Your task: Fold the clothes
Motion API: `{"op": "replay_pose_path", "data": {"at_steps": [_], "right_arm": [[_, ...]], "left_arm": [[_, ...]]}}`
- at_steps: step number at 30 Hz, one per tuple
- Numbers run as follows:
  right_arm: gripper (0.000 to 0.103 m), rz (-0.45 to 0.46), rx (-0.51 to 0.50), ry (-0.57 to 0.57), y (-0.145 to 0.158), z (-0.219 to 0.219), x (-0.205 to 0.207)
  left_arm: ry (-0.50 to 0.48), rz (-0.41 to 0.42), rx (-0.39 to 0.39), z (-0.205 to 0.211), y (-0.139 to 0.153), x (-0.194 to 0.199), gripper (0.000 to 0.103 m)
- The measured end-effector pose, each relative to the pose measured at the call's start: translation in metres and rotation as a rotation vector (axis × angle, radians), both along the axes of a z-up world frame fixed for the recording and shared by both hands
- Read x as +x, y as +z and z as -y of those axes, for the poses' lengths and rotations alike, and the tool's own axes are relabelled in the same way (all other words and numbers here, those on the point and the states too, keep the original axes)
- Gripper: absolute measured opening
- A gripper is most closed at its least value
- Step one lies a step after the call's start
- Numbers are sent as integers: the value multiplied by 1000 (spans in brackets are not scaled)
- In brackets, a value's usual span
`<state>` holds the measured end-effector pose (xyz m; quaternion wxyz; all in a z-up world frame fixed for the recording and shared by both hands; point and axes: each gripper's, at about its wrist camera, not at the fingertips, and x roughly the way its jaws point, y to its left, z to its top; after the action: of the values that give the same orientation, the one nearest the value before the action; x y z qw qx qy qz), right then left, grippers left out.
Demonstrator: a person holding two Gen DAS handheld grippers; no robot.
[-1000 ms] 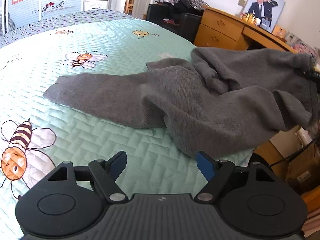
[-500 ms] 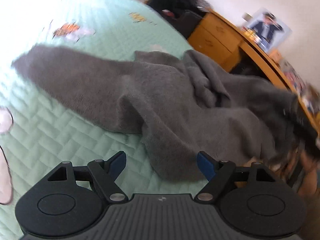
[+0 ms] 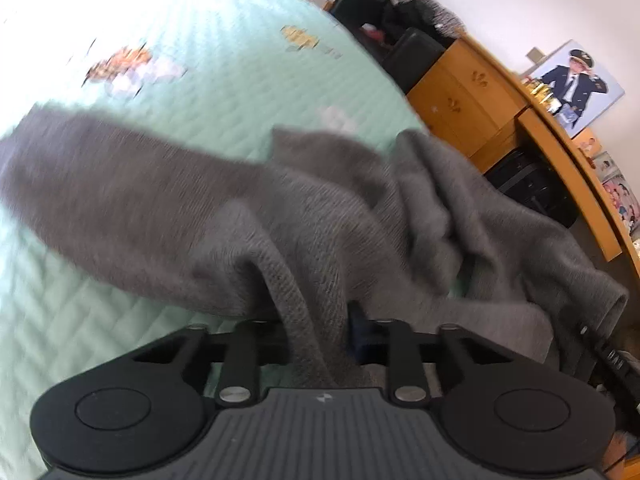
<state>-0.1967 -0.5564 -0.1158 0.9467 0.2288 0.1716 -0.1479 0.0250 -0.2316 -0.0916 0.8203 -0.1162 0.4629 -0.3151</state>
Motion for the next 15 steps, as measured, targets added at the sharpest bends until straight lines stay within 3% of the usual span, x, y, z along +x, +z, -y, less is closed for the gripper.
{"op": "replay_pose_path", "data": {"at_steps": [6, 9, 12, 15], "right_arm": [[16, 5, 33, -28, -2, 3, -9], [16, 31, 59, -28, 0, 4, -12], [16, 113, 143, -19, 3, 10, -22], [16, 200, 303, -42, -2, 28, -37]], "left_arm": [[-25, 231, -78, -5, 62, -23, 16], [-69, 290, -133, -24, 82, -47, 15], [-93, 274, -137, -51, 81, -68, 15], [-86, 239, -85, -80, 69, -85, 15]]}}
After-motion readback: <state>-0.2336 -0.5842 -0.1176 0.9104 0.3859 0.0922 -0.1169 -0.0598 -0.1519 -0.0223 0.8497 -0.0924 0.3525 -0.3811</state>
